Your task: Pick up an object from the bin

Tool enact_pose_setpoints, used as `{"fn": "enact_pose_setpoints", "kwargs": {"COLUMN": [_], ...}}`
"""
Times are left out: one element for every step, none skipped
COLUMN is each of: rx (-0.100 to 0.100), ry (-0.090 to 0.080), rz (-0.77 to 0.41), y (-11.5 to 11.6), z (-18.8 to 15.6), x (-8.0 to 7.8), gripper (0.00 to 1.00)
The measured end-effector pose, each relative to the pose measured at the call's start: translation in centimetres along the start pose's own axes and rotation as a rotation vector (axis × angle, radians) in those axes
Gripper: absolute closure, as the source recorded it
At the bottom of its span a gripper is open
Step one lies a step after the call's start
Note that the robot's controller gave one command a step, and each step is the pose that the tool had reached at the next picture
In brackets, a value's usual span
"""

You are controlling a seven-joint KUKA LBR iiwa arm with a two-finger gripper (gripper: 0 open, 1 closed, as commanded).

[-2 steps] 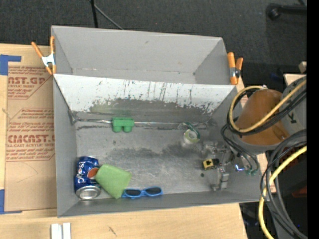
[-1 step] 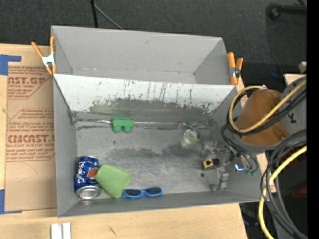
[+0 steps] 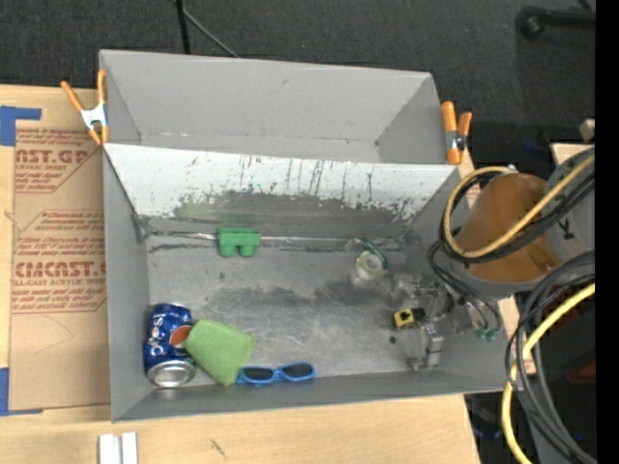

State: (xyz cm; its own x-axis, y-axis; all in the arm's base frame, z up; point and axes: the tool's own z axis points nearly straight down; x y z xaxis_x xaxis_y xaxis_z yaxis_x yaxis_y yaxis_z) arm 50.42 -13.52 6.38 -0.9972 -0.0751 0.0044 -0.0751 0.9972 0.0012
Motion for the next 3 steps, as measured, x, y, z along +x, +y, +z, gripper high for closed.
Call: {"fn": "enact_pose_setpoints", "kwargs": {"rx": [0.000,0.001,0.002], "ry": [0.000,-0.001,-0.006], "rz": [0.000,0.000,-0.001], "y": [0.0,0.1,0.1], "z": [0.0,-0.1,-1.4], "x": [0.0,-0.1,-0.1], "gripper": [0.00,1.00,1.00]}}
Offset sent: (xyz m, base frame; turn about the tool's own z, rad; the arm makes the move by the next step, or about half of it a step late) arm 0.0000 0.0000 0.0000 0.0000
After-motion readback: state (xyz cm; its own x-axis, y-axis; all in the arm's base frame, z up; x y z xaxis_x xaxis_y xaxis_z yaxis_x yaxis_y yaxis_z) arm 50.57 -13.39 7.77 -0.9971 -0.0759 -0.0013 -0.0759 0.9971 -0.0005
